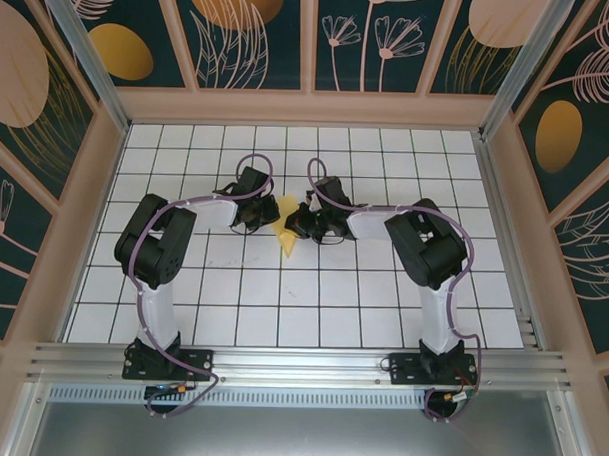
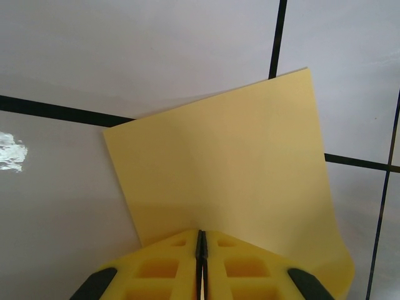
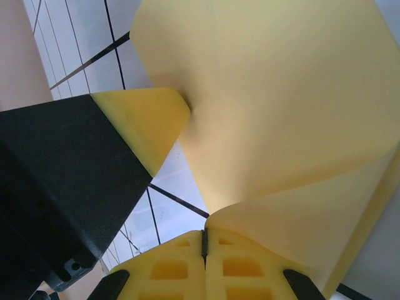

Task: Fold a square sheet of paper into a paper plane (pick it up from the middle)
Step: Third fold the triangle at the center of the table.

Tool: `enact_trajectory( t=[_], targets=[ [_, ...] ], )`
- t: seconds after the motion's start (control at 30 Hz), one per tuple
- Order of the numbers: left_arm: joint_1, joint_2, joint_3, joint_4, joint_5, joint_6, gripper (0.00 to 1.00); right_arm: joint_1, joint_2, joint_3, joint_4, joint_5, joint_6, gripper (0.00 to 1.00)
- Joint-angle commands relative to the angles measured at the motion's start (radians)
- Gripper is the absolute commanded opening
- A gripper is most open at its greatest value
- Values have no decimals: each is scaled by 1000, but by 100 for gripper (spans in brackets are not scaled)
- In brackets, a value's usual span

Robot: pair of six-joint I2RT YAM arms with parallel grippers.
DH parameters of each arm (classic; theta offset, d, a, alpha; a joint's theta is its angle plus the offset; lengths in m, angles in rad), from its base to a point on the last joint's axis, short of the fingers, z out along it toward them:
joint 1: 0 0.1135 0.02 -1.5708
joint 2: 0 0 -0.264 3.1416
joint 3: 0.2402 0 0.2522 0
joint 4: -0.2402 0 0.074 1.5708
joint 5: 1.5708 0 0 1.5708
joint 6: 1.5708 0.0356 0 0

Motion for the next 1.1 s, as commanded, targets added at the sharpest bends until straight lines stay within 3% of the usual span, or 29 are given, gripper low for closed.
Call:
enact_trajectory(
  t=[0.0, 1.07],
  targets=[
    [5, 24, 5, -32, -1, 11, 11, 11, 21, 28, 12, 8, -8, 0],
    [5, 25, 9, -35, 1, 12, 11, 18, 48, 47, -34, 52, -38, 0]
  ],
)
